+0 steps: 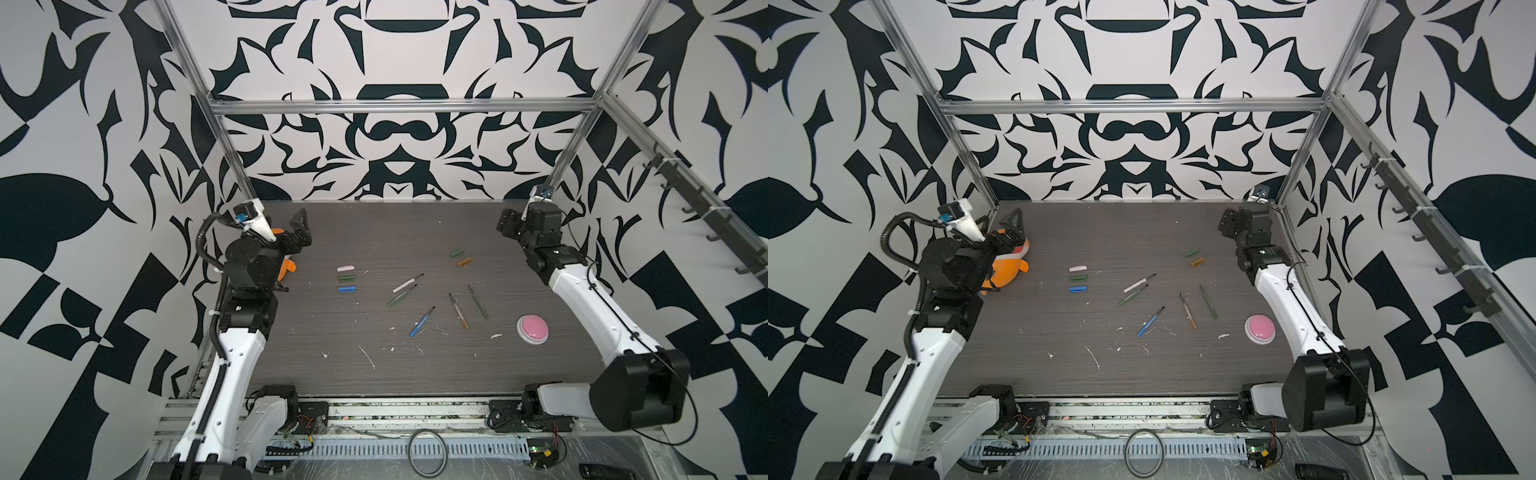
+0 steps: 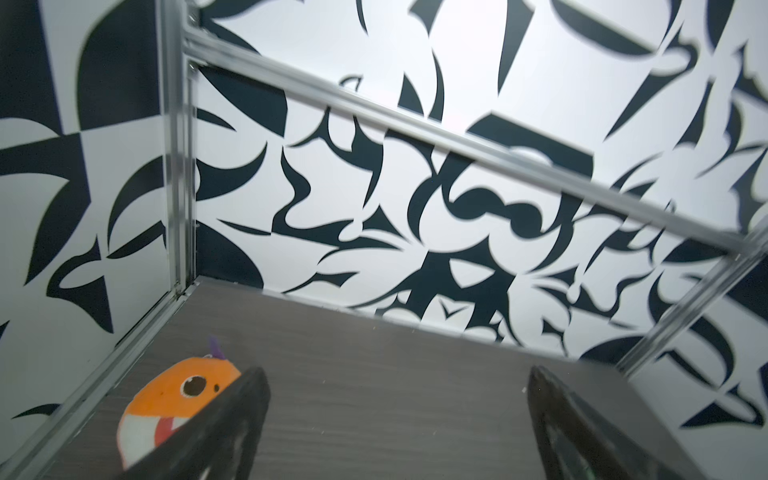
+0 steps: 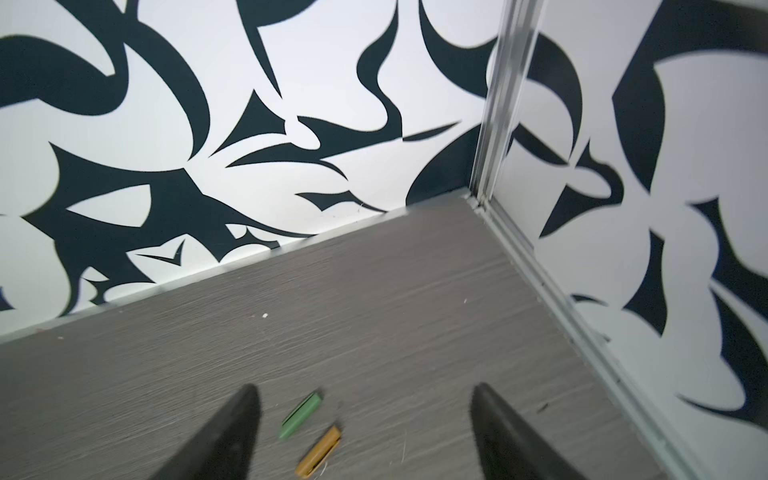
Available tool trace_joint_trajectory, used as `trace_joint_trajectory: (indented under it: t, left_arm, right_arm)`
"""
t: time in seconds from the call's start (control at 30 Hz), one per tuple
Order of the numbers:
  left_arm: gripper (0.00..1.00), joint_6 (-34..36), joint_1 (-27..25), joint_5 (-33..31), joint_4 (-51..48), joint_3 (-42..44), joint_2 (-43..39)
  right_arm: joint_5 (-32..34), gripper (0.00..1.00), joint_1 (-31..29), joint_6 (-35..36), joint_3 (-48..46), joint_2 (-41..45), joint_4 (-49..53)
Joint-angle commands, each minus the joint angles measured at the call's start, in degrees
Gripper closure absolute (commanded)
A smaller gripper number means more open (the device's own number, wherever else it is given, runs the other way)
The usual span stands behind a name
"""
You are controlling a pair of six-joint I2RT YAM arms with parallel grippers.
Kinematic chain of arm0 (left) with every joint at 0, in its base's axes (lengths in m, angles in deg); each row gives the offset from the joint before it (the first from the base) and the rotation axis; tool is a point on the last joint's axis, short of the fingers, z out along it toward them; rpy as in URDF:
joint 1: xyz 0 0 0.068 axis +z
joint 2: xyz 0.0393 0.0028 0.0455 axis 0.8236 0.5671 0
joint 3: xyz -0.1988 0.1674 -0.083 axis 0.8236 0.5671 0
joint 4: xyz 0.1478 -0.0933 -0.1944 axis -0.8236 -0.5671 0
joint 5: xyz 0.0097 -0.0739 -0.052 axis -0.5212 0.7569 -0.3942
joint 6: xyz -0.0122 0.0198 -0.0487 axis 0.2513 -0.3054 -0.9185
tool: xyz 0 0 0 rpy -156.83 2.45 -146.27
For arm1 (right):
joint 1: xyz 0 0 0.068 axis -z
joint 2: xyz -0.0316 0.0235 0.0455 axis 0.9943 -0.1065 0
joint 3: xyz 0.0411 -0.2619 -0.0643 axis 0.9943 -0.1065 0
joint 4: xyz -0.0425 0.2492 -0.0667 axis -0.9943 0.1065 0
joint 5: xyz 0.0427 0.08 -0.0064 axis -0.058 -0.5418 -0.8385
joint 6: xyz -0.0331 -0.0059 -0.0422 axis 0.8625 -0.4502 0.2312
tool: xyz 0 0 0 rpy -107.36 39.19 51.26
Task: Insert the pens into the pen caps
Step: 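Raise both arms and move the right gripper over the tan pen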
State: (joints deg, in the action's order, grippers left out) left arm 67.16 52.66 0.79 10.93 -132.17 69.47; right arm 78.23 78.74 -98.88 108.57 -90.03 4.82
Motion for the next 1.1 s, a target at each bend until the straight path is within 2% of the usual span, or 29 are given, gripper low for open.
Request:
trace_joint_trajectory:
  t: [0.0,0.07,0.1,0.2,0.33,0.43,0.53,0.63,0.73,0.87,0.93,0.97,1.07]
  left_arm:
    - [0.01,-12.54,1.55,1.59,-1.19,1.13,-0.22]
    - [0.01,-16.34,2.83,7.87,-1.91,-3.42,3.13]
    - [0.01,-17.39,2.87,9.37,-4.59,-6.64,5.38]
    - [0.01,-18.35,2.89,12.66,-9.98,-12.22,10.15]
    - [0.01,-19.64,2.27,17.47,-8.84,-12.29,13.67]
    - [0.01,-19.70,-0.30,19.48,-8.74,-12.98,16.06]
    - [0.10,-18.92,-5.41,21.78,-11.75,-16.05,20.39]
    - [0.12,-12.55,-14.70,20.40,-17.82,-19.76,26.59]
    - [0.12,-8.94,-22.29,21.99,-20.75,-21.26,31.58]
    - [0.14,-11.09,-26.71,29.08,-17.10,-18.63,34.54]
    - [0.14,-13.91,-27.97,30.99,-14.37,-16.51,34.75]
    - [0.18,-14.96,-28.37,32.09,-13.31,-15.77,34.75]
    - [0.18,-15.53,-30.04,33.60,-12.73,-14.74,34.30]
  right_arm:
    - [-10.17,0.40,0.84,-6.39,1.79,-1.30,11.82]
    - [-13.06,0.47,0.21,-5.15,3.66,-2.36,14.54]
    - [-12.91,0.54,-0.78,-4.26,4.43,-2.93,16.40]
    - [-11.06,0.67,-4.14,-0.88,5.52,-3.98,20.65]
    - [-8.32,0.70,-12.25,2.84,6.55,-5.70,27.26]
    - [-5.93,0.70,-17.21,4.06,5.88,-6.68,31.12]
    - [-5.31,0.71,-19.90,3.68,3.95,-6.51,33.37]
    - [-10.48,0.71,-21.07,3.51,1.00,-6.53,33.55]
    - [-12.30,0.72,-21.95,4.42,-0.59,-8.36,35.13]
    - [-10.85,0.72,-22.05,7.13,-1.19,-10.11,37.42]
    - [-8.05,0.71,-22.10,9.11,-0.82,-11.25,37.52]
    - [-7.90,0.71,-22.07,9.57,-0.54,-12.10,37.05]
    - [-10.35,0.71,-22.10,11.26,0.66,-15.28,37.05]
